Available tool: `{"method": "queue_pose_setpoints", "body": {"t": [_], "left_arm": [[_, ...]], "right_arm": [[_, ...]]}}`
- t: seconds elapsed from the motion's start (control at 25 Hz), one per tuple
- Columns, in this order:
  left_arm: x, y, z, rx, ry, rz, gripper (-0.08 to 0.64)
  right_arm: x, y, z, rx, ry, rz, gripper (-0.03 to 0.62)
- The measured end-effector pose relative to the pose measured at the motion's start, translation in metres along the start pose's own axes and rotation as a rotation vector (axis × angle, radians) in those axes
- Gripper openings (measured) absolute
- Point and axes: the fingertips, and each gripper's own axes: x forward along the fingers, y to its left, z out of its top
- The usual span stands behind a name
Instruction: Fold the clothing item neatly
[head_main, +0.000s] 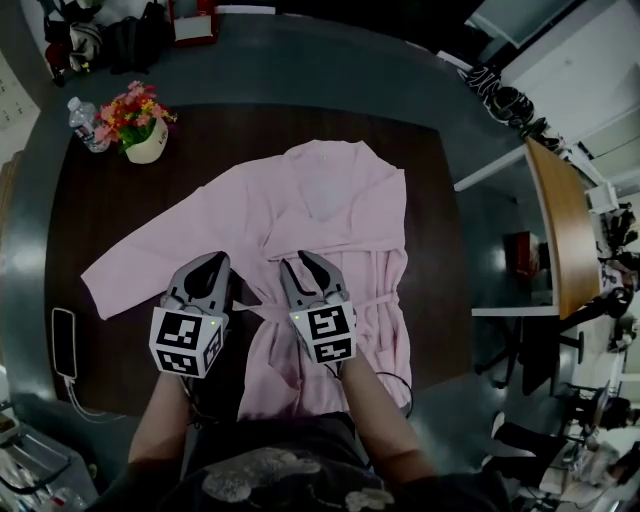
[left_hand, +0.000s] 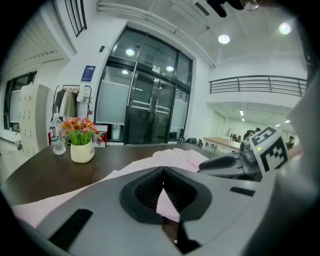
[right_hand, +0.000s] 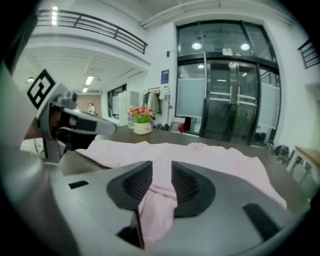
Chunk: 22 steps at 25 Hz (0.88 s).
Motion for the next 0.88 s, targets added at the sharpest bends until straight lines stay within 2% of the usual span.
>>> {"method": "queue_pose_setpoints", "body": {"t": [0.16,0.28,0.48,0.68,0.76,0.84,0.88], "left_arm": [[0.005,0.006,-0.003,-0.006,0.006,0.011,0.009],[0.007,0.010,-0.004,-0.018,0.007,0.016,0.009],[0.008,0.016,-0.010,-0.034,0.027,0.014,0.009],[0.011,0.028,-0.016,-0.049,0.039,0.026,0.009],[0.012,0.032,-0.017,-0.056,0.042,0.031,0.009],[0.013,0.035,-0.018,-0.060,0.042,0.035,0.009],[0.014,0.036,-0.019,-0.062,0.042,0.037,0.009]], "right_arm": [[0.019,-0.042,0.006,0.075,0.045,-0.158,0.100],[0.058,-0.060,0.001,0.127,0.125,-0.220,0.101],[0.116,-0.075,-0.020,0.131,0.293,-0.237,0.130],[0.136,-0.077,-0.034,0.111,0.376,-0.221,0.130],[0.136,-0.076,-0.032,0.077,0.375,-0.231,0.107],[0.134,-0.075,-0.030,0.038,0.365,-0.258,0.006],[0.133,-0.073,-0.027,0.024,0.356,-0.262,0.006]]}}
